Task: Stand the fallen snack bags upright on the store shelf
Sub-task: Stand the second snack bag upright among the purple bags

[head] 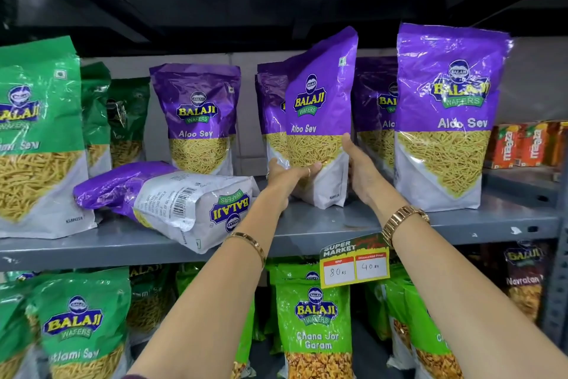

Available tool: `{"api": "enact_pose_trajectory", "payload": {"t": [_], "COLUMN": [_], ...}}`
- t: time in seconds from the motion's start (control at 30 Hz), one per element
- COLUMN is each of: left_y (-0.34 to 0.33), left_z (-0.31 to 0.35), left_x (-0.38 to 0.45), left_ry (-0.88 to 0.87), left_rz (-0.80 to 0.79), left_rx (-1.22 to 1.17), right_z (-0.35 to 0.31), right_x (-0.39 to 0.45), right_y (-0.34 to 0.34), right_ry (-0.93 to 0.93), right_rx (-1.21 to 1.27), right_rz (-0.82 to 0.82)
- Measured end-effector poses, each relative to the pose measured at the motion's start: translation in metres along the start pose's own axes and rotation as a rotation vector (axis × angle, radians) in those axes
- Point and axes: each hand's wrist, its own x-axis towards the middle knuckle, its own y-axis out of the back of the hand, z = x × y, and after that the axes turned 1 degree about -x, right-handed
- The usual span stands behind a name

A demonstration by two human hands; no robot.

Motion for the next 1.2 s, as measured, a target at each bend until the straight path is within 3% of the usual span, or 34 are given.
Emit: {"api": "enact_pose_trajectory", "payload": {"t": [0.1,0.27,0.33,0.6,0.7,0.8,0.87,0.97,1.2], "left_y": [-0.003,-0.005,-0.006,-0.009,-0.003,0.001,0.001,-0.002,-0.002], "left_z": [0.005,0.011,0.011,0.003,0.004,0.009,0.011,0.01,-0.002], "left_x": [0.002,0.017,0.023,0.035,0.036,0.035,0.033,0.027,0.005], "left_ry": [0.06,0.058,0.046,0.074,0.034,-0.002,-0.015,-0.019,0.024], "left_rz": [-0.051,0.106,0.094,0.094,0.237,0.381,0.377,0.336,0.175], "left_rx": [-0.062,-0.043,-0.035,-0.247,-0.157,-0.029,0.047,0.136,0.214], "right_z": [0.003,0.005,0.005,0.009,0.016,0.025,0.025,0.02,0.017], "right_x": [0.001,0.004,0.004,0.012,0.018,0.021,0.02,0.018,0.01], "right_y": [0.002,0.007,0.007,0.008,0.009,0.013,0.013,0.011,-0.002], "right_ry": [0.031,0.056,0.048,0.063,0.092,0.205,0.122,-0.082,-0.209], "right_rx": [-0.003,-0.028,-0.01,-0.059,-0.185,-0.527,-0.545,-0.338,-0.322], "right_rz": [-0.006,0.03,0.016,-0.052,0.046,0.185,0.194,0.126,0.075]}}
